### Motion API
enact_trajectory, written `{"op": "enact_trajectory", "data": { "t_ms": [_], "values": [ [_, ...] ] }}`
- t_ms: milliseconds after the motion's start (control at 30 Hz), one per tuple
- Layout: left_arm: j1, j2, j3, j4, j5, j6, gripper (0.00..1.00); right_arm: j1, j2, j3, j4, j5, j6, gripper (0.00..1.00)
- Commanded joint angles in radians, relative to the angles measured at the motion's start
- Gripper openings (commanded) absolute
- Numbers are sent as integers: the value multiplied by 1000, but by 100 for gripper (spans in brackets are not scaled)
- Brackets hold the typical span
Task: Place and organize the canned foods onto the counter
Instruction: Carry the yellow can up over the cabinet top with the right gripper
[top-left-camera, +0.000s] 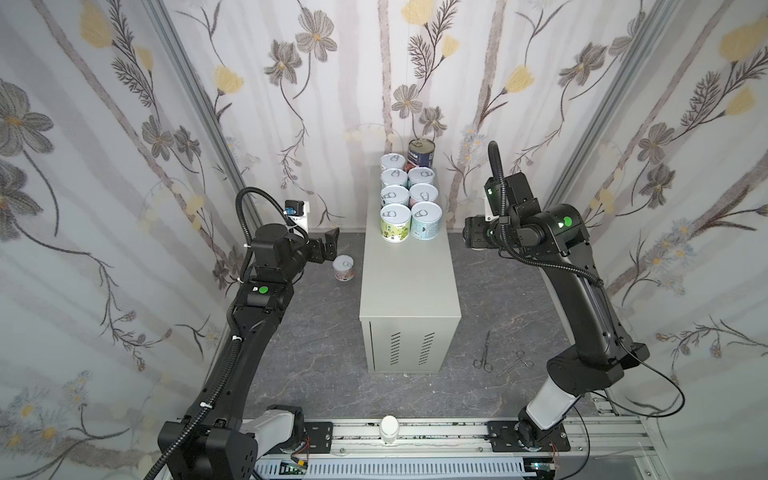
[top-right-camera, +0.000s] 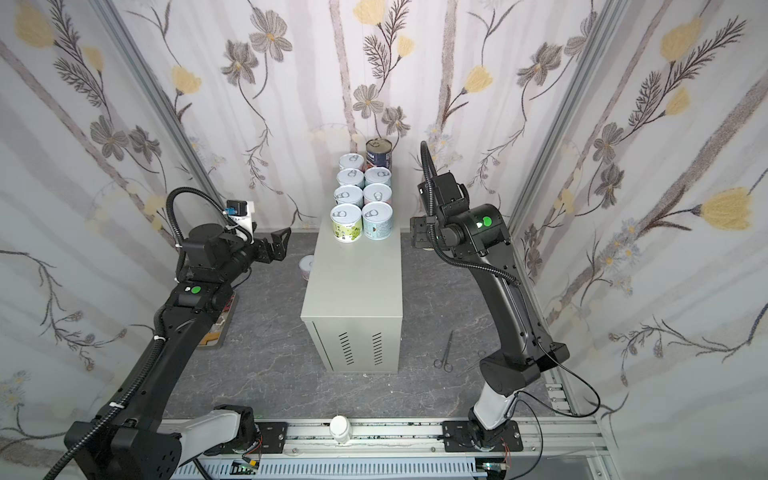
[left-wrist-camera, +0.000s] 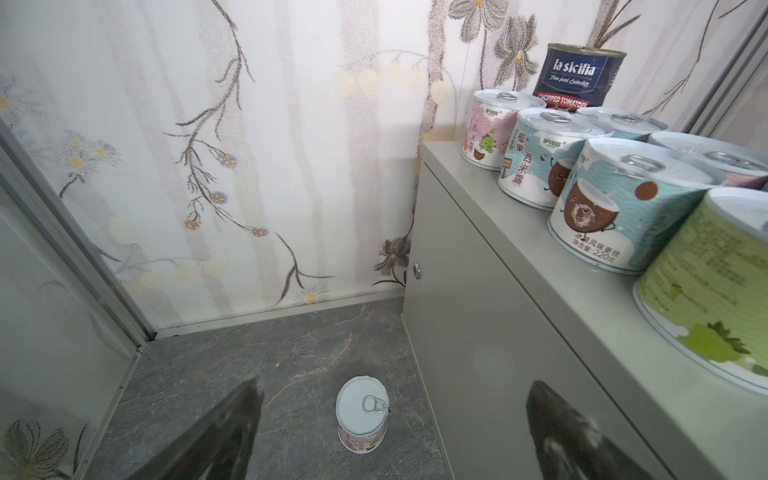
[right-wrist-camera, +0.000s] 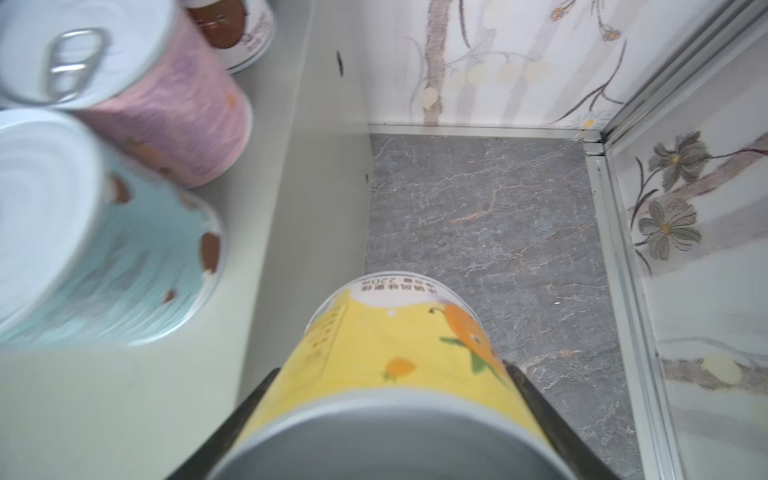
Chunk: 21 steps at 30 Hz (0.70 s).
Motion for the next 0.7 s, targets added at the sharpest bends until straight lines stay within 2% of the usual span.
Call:
{"op": "enact_trajectory", "data": {
  "t_ms": [0,133,267,400,667],
  "values": [
    [-9,-23,-5,24,-7,20,100,57,-37,11,17,18,25,51],
    [-24,-50,-5,15,-10,25,100,147,-50,11,22,3,22,50],
    [-29,-79,-11,12,-9,23,100,236,-36,11,0,68,26,50],
    [-31,-108,-22,22,2,4,100,299,-24,11,10,70,27,51],
    [-42,-158,-51,30,44,-28,100,348,22,5,-19,95,19,51]
  ]
}}
